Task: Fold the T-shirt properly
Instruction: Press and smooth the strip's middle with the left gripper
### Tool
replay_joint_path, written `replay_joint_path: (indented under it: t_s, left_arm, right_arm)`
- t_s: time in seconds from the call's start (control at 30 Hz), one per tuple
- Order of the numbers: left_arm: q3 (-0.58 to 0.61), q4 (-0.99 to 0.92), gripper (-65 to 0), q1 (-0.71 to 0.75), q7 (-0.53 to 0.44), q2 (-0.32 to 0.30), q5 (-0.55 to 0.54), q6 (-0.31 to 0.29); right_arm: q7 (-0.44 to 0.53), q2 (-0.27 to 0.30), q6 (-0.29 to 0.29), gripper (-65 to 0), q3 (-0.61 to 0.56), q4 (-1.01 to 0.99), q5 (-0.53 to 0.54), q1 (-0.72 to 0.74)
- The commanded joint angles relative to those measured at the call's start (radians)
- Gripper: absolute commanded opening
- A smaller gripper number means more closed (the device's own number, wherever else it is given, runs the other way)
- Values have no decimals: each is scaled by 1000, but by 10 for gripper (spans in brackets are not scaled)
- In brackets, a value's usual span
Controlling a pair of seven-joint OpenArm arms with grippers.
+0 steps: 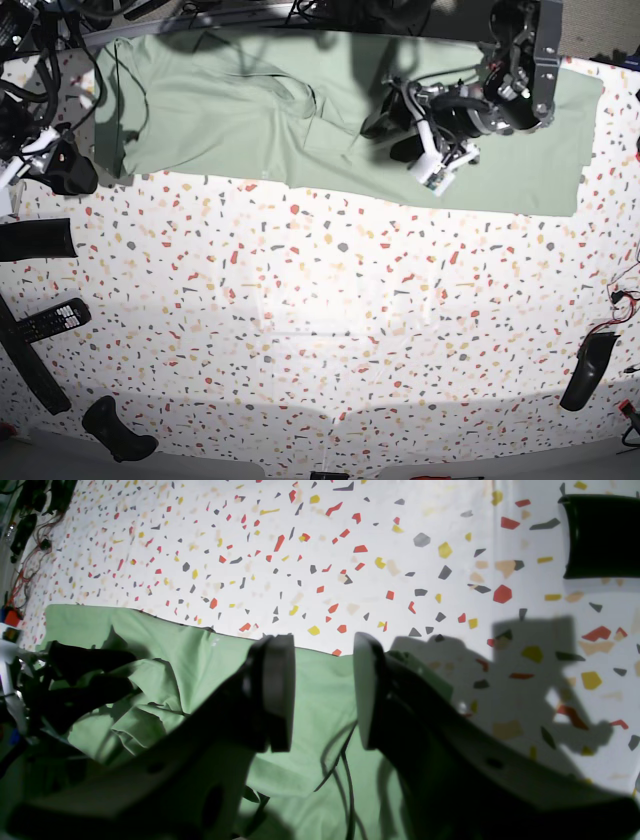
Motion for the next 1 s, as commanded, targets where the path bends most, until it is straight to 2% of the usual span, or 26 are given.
replay_joint_path:
  t_s: [0.0,0.1,0.17,0.4,0.6,0.7,0.87,0.97]
  left_arm:
    - [-2,13,-323,-9,8,0,-53,-8]
    - [-2,13,-323,-8,100,0,-156,-8]
    - [-2,13,-323,-8,128,0,-172,-8]
    - [-2,12,-324,-8,129,0,-176,-8]
    - [-2,12,-324,-8,128,0,-330,-8]
    - [-2,12,-324,-8,140,0,-313,-8]
    - [-2,13,-326,-8,266,-2,-322,-8]
    - [-2,13,-337,-8,391,-20,-457,-8]
  right_arm:
    - [16,18,6,-456,6,18,28,6]
    - [16,18,6,-456,6,18,29,6]
    - [16,18,6,-456,6,18,29,6]
    - [16,18,6,-456,6,18,29,6]
    - [17,18,6,-455,6,18,29,6]
    - [17,18,6,-456,6,18,29,6]
    - [25,17,6,-455,6,18,29,6]
    - [31,18,6,-456,6,18,28,6]
